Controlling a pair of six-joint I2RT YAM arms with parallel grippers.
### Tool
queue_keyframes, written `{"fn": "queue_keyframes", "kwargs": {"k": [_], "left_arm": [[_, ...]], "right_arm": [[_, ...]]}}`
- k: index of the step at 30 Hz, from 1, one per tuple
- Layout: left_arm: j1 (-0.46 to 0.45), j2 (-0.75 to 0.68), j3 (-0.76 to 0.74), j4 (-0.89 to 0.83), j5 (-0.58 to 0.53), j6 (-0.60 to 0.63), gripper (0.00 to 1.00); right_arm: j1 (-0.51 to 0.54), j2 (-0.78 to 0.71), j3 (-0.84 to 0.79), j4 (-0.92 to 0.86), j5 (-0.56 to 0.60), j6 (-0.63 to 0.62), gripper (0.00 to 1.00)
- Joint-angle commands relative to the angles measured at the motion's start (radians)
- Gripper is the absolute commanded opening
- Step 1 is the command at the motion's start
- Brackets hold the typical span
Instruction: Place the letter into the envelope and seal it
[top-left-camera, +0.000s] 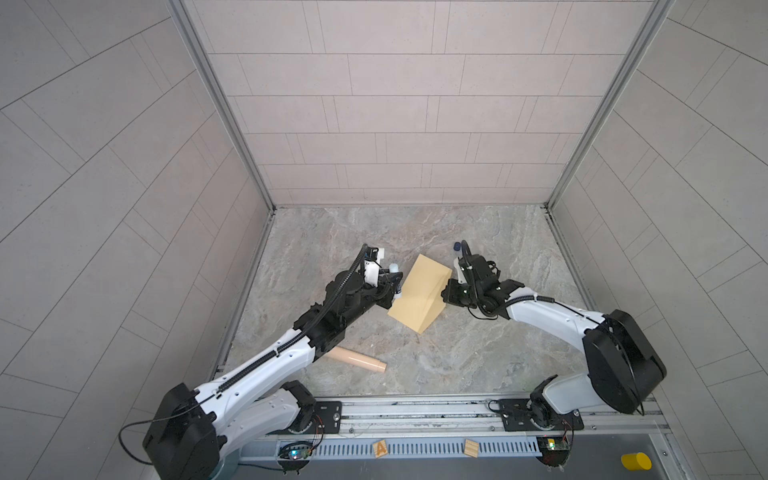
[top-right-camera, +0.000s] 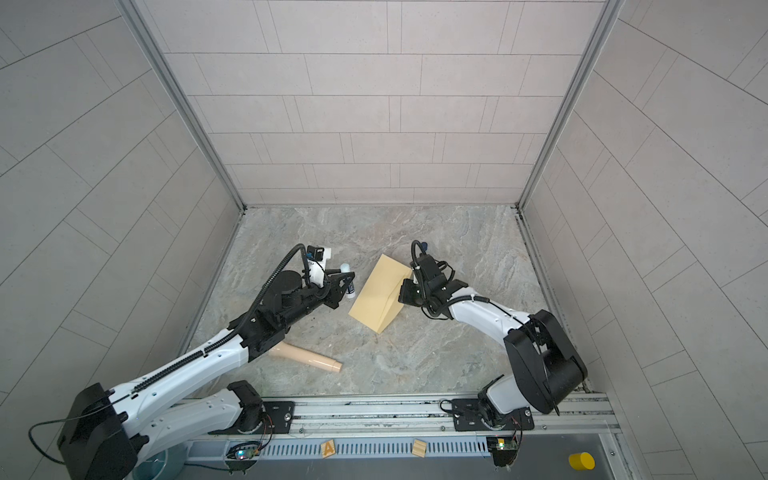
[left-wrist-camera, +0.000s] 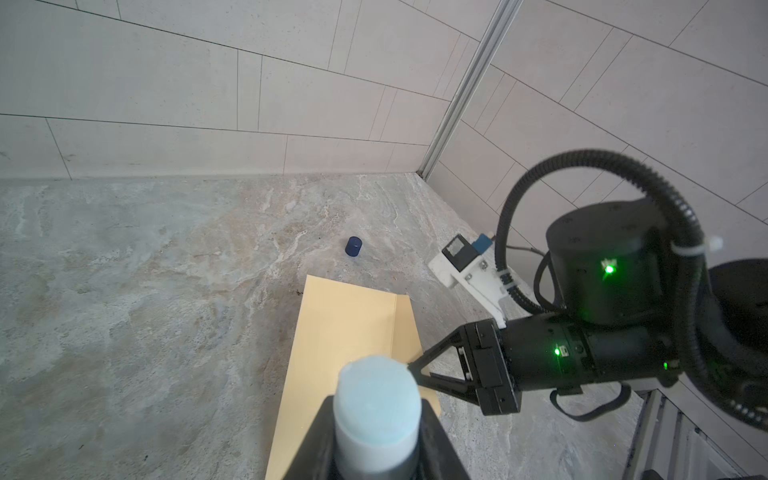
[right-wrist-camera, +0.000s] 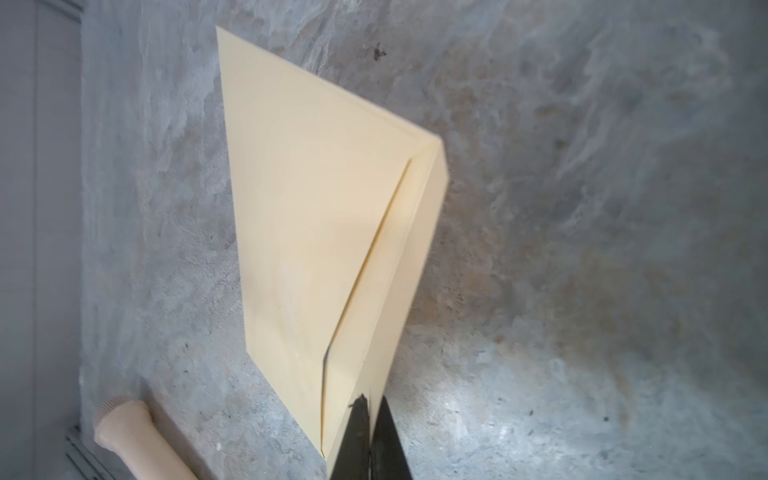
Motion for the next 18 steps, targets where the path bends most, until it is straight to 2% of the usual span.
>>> {"fn": "queue_keyframes", "kwargs": {"k": [1,8,15,18], "left_arm": [[-0.002,0.012,-0.014,0.001,-0.021,0.024,0.00],[-0.002,0.041,-0.023,0.012,-0.030,0.025,0.00],[-0.002,0.073,-0.033,0.045,-0.027,0.011,0.00],[-0.002,0.086,-0.033,0.054,-0.027,0.009,0.00]], "right_arm": [[-0.031,0.069,0.112,-0.253,-0.034,-0.283,0.00],[-0.061,0.232,0.301,-0.410,-0.046,-0.464,0.00],[-0.065,0.380,0.469,-0.522,0.013,-0.541,0.00],[-0.069,0.424,0.517,-0.532,-0.002,-0.543,0.00]]}}
